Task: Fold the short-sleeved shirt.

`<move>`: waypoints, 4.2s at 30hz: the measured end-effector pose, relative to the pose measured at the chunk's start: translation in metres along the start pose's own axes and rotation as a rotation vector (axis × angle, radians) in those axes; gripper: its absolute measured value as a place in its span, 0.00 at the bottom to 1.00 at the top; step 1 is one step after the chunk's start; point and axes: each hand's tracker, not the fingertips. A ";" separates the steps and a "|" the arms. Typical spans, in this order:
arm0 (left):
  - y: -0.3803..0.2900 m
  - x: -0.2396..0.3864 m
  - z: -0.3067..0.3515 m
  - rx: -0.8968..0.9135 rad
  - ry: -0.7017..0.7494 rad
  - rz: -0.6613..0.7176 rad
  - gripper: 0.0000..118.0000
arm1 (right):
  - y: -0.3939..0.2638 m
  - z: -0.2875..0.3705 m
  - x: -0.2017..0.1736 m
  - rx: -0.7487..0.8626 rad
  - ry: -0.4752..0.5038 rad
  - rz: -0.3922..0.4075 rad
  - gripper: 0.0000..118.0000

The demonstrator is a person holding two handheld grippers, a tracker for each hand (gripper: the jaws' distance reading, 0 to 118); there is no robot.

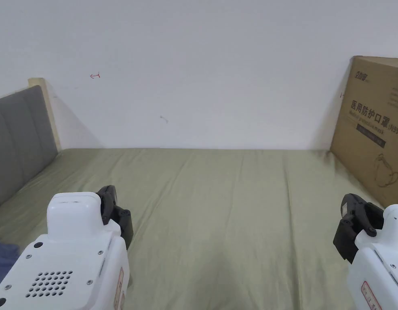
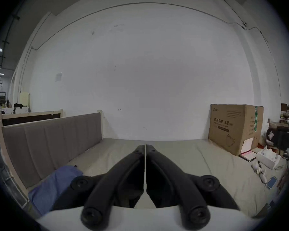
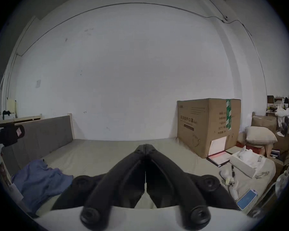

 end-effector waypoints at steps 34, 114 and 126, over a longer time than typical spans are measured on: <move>-0.019 -0.196 0.060 -0.122 0.449 -0.039 0.01 | -0.028 -0.041 -0.183 -0.180 0.492 0.010 0.00; 0.110 0.006 -0.127 -0.498 -0.646 0.133 0.01 | 0.002 0.007 0.014 -0.225 0.272 -0.081 0.00; -0.145 0.151 -0.229 -1.470 -0.350 0.118 0.01 | -0.031 0.009 0.058 -0.337 0.158 -0.131 0.00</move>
